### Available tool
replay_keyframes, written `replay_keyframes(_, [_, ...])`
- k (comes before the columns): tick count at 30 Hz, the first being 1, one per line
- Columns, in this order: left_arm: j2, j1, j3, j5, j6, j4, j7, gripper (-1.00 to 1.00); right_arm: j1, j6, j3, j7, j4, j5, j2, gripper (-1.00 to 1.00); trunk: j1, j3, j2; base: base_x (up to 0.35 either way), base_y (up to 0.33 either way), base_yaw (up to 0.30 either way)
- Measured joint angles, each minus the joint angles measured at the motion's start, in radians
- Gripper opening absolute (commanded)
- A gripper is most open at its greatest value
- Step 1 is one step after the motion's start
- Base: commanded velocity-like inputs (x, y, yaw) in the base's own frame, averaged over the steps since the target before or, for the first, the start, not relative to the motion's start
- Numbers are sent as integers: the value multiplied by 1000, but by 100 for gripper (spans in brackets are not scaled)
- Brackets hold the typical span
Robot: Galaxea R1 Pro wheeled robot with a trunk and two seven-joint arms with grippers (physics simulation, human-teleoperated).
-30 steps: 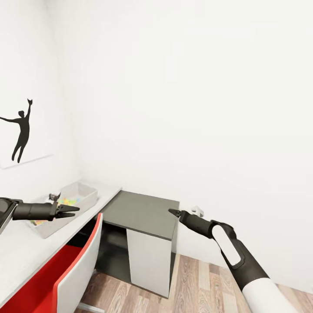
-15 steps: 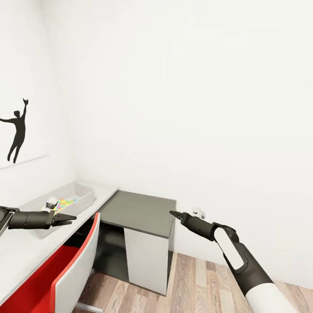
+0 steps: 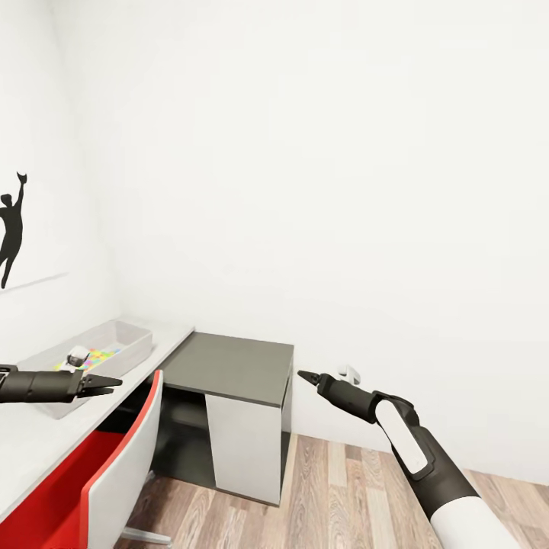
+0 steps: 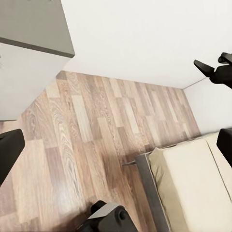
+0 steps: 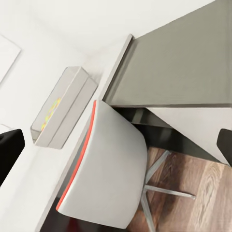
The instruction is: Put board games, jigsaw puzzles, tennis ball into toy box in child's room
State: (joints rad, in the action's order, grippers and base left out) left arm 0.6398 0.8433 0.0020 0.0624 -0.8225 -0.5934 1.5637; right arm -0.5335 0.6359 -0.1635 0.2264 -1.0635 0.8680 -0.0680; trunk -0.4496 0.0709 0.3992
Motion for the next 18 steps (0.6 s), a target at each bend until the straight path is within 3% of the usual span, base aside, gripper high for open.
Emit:
replay_keyframes(5, [6, 0, 0, 0, 0, 0, 0, 100, 0, 0, -1, -2, 3, 0, 0, 100, 0, 0, 0, -155, 28, -50])
replay_keyframes(13, [12, 0, 0, 0, 0, 0, 0, 100, 0, -1, -1, -4, 2, 0, 2, 100, 0, 0, 0, -288, 134, -222])
replay_keyframes(18, [13, 0, 1, 0, 0, 0, 0, 100, 0, -3, -1, -4, 2, 0, 3, 100, -1, 0, 0, -302, 167, -76])
